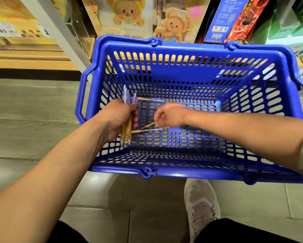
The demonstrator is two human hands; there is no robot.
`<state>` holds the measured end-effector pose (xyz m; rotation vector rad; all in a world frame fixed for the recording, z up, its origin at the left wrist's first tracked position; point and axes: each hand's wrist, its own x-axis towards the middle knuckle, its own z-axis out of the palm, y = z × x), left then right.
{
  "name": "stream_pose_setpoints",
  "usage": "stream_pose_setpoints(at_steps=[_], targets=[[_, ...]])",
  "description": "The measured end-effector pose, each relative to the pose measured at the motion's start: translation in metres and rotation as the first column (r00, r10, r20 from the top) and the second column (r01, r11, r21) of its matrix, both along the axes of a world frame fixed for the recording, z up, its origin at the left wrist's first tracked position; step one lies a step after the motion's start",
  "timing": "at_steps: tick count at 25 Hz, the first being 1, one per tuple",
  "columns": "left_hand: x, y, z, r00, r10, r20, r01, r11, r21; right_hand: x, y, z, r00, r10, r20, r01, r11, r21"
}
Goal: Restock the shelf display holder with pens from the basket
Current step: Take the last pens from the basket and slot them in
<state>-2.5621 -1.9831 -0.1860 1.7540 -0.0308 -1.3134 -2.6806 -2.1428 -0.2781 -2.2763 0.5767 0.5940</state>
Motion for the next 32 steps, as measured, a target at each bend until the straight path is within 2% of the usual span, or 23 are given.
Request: stream_pose_setpoints(at_steps=[1,2,6,8,13,15,19,20,21,23,26,29,30,32], targets=[[0.000,0.000,0.001,1.000,0.000,-0.014,0.000,1.000,0.003,-0.007,0.006,-0.010,0.988,0.148,-0.046,-0.154,0.973,-0.175],[0.000,0.000,0.002,1.000,-0.004,-0.028,0.004,1.000,0.007,-0.012,0.013,-0.019,0.965,0.245,-0.091,-0.261,0.929,-0.263],[0.002,0.001,0.000,0.997,-0.037,-0.072,0.036,0.999,-0.008,-0.019,0.036,-0.046,0.883,0.429,-0.191,-0.470,0.796,-0.383],[0.003,0.003,-0.001,0.995,-0.075,-0.059,0.075,0.997,-0.013,-0.019,0.042,-0.054,0.875,0.444,-0.194,-0.483,0.770,-0.417],[0.000,0.001,-0.004,0.998,-0.053,-0.026,0.052,0.999,-0.011,-0.022,0.040,-0.064,0.936,0.344,-0.081,-0.345,0.839,-0.421],[0.001,0.001,-0.005,0.999,-0.036,-0.023,0.035,0.999,-0.019,-0.020,0.039,-0.064,0.933,0.346,-0.097,-0.353,0.836,-0.420],[0.004,0.000,-0.006,0.999,-0.020,-0.037,0.019,1.000,-0.020,-0.012,0.033,-0.059,0.862,0.497,-0.096,-0.480,0.742,-0.468],[0.004,-0.002,-0.007,0.999,-0.004,-0.044,0.003,1.000,-0.018,-0.008,0.029,-0.053,0.861,0.508,-0.040,-0.470,0.762,-0.446],[0.004,-0.002,-0.007,0.999,0.011,-0.043,-0.011,1.000,-0.014,-0.003,0.024,-0.043,0.881,0.472,0.030,-0.428,0.822,-0.376],[0.005,-0.003,-0.009,1.000,0.012,0.008,-0.012,1.000,-0.007,0.009,0.013,-0.022,0.936,0.329,0.129,-0.305,0.936,-0.172],[0.005,-0.002,-0.011,0.992,-0.004,0.123,0.000,1.000,0.031,0.019,0.000,0.012,0.981,0.100,0.168,-0.110,0.993,0.050],[0.005,-0.001,-0.012,0.961,-0.096,0.261,0.072,0.993,0.099,0.023,-0.005,0.033,0.980,-0.110,0.164,0.047,0.937,0.347],[0.003,-0.001,-0.012,0.960,-0.113,0.257,0.090,0.991,0.099,0.024,-0.007,0.036,0.974,-0.172,0.149,0.093,0.897,0.432],[-0.002,-0.003,-0.008,0.984,-0.103,0.142,0.096,0.994,0.054,0.027,-0.005,0.040,0.954,-0.281,0.109,0.168,0.795,0.583]])
